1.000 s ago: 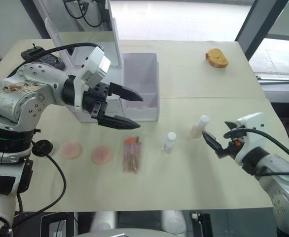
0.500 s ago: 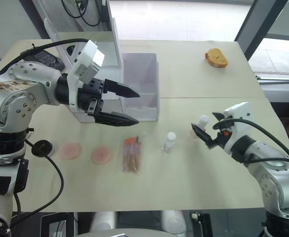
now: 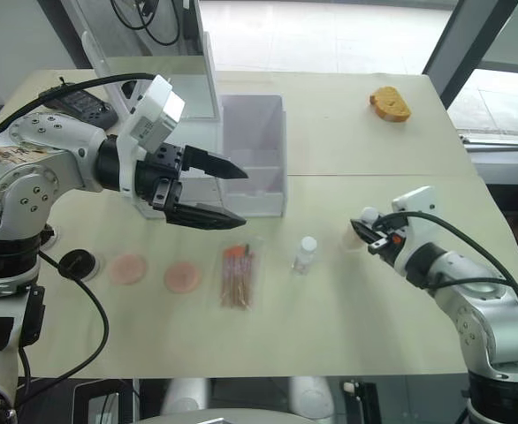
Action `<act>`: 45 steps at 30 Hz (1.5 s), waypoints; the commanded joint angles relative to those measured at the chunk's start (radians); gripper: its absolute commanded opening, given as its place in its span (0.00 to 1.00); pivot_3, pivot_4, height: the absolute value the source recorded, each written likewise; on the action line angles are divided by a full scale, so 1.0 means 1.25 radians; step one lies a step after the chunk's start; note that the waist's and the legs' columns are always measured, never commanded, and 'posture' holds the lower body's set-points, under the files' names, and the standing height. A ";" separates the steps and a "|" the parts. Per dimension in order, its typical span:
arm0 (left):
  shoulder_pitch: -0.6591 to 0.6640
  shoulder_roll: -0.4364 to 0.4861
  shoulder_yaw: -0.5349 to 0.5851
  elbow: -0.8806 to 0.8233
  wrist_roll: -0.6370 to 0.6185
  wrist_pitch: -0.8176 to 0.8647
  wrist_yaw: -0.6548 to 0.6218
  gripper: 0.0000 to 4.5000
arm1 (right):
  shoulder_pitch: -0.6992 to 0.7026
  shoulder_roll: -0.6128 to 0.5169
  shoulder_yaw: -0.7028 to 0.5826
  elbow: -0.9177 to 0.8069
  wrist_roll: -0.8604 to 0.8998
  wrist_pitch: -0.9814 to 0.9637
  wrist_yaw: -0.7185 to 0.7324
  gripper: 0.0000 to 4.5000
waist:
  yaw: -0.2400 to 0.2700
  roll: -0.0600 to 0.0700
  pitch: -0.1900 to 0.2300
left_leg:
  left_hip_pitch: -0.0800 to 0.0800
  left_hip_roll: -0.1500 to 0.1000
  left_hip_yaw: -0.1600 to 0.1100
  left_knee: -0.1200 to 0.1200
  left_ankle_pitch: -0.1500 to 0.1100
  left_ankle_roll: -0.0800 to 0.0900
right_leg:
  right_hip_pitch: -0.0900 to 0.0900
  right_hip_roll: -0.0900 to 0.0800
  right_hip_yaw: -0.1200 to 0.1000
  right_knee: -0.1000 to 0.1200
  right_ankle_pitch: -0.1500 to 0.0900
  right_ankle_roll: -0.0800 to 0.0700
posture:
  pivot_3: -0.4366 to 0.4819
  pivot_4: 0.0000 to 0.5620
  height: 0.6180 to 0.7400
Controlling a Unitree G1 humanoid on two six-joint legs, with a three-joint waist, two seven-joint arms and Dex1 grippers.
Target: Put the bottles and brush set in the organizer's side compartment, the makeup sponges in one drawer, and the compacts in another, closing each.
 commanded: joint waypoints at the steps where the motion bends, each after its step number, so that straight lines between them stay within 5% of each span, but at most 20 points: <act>1: -0.006 0.017 0.035 0.008 -0.005 -0.019 -0.007 1.00 | -0.020 -0.028 -0.064 -0.035 0.037 -0.008 0.028 0.23 | -0.001 0.000 0.000 | 0.000 0.000 0.000 0.000 0.000 0.000 | 0.000 0.000 0.000 0.000 0.000 0.000 | 0.48 0.27 0.71; 6: 0.016 0.064 0.065 0.060 0.013 -0.058 -0.030 1.00 | -0.134 -0.108 -0.072 -0.022 0.110 0.030 0.099 0.23 | -0.008 0.000 0.000 | 0.001 0.000 0.000 -0.001 0.000 0.000 | -0.001 0.000 0.000 0.000 0.000 0.000 | 0.48 0.27 0.71; 9: 0.057 0.106 0.068 0.067 0.055 -0.105 -0.028 1.00 | -0.285 -0.130 0.010 0.029 0.106 0.050 0.122 0.23 | -0.016 0.001 0.000 | 0.002 0.000 0.000 -0.002 0.000 0.000 | -0.001 0.000 0.000 0.000 0.000 0.000 | 0.48 0.27 0.71; 18: 0.193 0.148 0.203 -0.068 0.006 -0.051 0.081 1.00 | -0.645 0.037 0.186 0.168 0.091 0.199 0.017 0.23 | -0.020 0.000 0.001 | -0.004 0.000 -0.001 -0.003 0.000 0.000 | -0.005 0.000 0.000 0.000 0.004 0.002 | 0.48 0.27 0.71; 27: 0.253 0.128 0.252 -0.169 -0.047 -0.026 0.185 1.00 | -0.710 0.198 0.234 0.297 0.007 0.190 -0.084 0.23 | 0.001 0.000 0.001 | -0.008 0.000 -0.002 -0.001 0.000 0.000 | -0.008 0.000 -0.002 0.001 0.006 0.000 | 0.48 0.27 0.71; 45: 0.231 0.173 0.215 -0.137 -0.031 -0.044 0.173 1.00 | -0.630 0.294 0.346 0.318 -0.181 0.155 -0.139 0.23 | -0.002 0.000 0.001 | -0.010 0.000 -0.002 -0.002 0.000 0.000 | -0.012 0.000 -0.002 0.002 0.006 0.000 | 0.48 0.27 0.71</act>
